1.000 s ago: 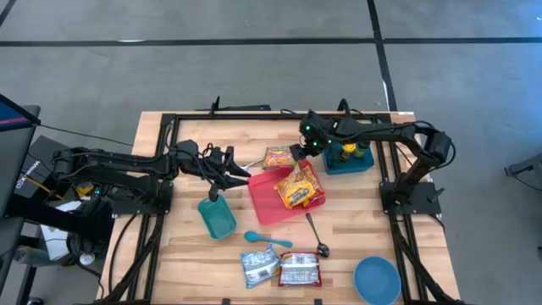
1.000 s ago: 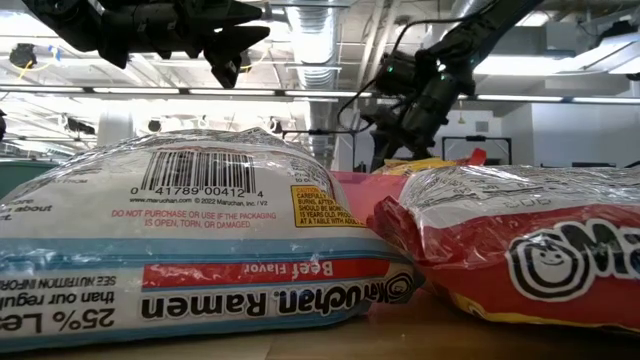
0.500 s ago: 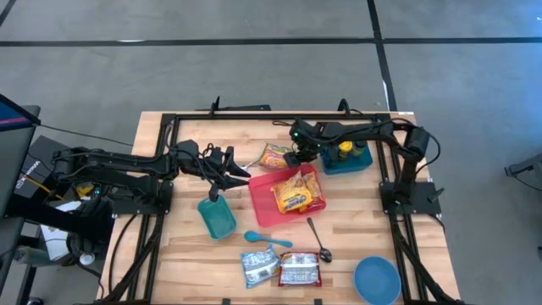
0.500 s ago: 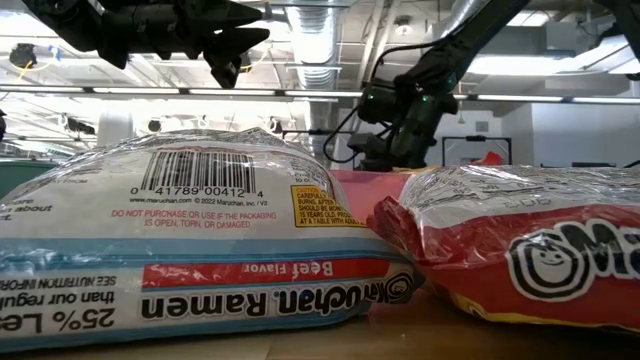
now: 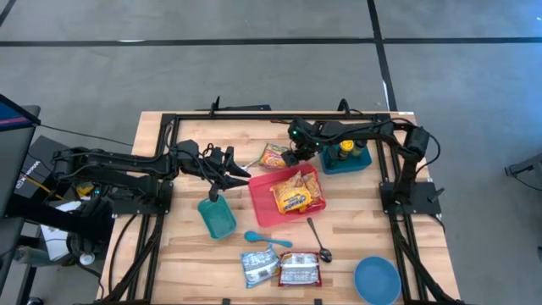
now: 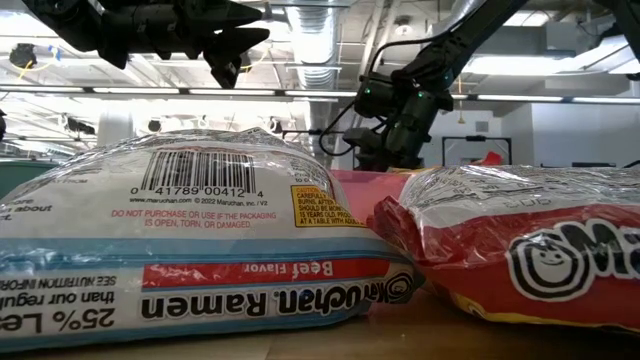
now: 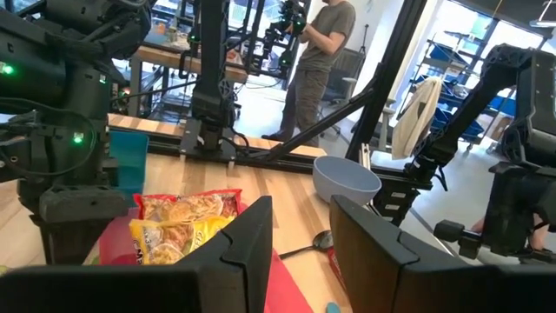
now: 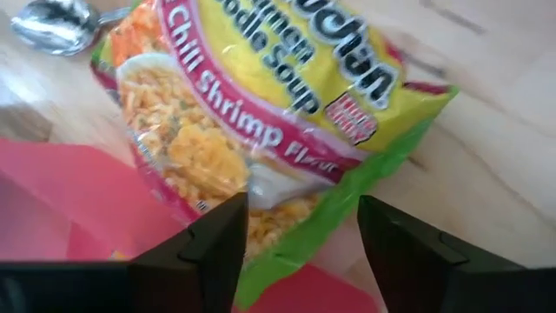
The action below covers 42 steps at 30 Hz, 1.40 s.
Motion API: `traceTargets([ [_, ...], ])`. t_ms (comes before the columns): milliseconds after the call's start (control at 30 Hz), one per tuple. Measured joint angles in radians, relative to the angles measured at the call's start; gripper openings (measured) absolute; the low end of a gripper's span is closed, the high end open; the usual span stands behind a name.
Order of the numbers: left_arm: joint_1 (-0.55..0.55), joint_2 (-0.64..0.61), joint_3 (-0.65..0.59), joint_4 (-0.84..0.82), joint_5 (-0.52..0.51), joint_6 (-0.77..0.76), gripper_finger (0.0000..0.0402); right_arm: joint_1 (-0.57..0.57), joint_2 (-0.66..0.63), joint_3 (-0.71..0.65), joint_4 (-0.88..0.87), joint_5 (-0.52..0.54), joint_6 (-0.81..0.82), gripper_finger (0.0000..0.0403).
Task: Pick & Place Food Item
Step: Put the green noodle pack into the red bin
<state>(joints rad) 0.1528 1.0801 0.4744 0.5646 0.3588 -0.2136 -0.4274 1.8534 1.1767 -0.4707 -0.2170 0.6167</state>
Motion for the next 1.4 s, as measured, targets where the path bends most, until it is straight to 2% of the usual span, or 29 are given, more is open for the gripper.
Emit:
traceTargets([
  [100,0.000,0.000,0.000,0.000,0.000,0.000,0.0112,0.002,0.000,0.000,0.006,0.036,-0.010,0.0193],
  [467,0.000,0.000,0.000,0.000,-0.013,0.000,0.0112,0.002,0.000,0.000,0.092,0.041,-0.081,0.0100],
  [800,0.000,0.000,0.000,0.000,-0.015,0.000,0.0112,0.002,0.000,0.000,0.172,0.044,-0.151,0.0050],
  [1033,0.000,0.000,0.000,0.000,-0.015,0.000,0.0112,-0.009,0.000,0.000,0.215,0.088,-0.198,0.0006],
  [1133,0.000,0.000,0.000,0.000,-0.016,0.000,0.0112,-0.023,0.000,0.000,0.228,0.089,-0.224,0.0005],
  [1400,0.000,0.000,0.000,0.000,-0.015,0.000,0.0112,-0.080,0.000,0.000,0.144,0.053,-0.124,0.0011],
])
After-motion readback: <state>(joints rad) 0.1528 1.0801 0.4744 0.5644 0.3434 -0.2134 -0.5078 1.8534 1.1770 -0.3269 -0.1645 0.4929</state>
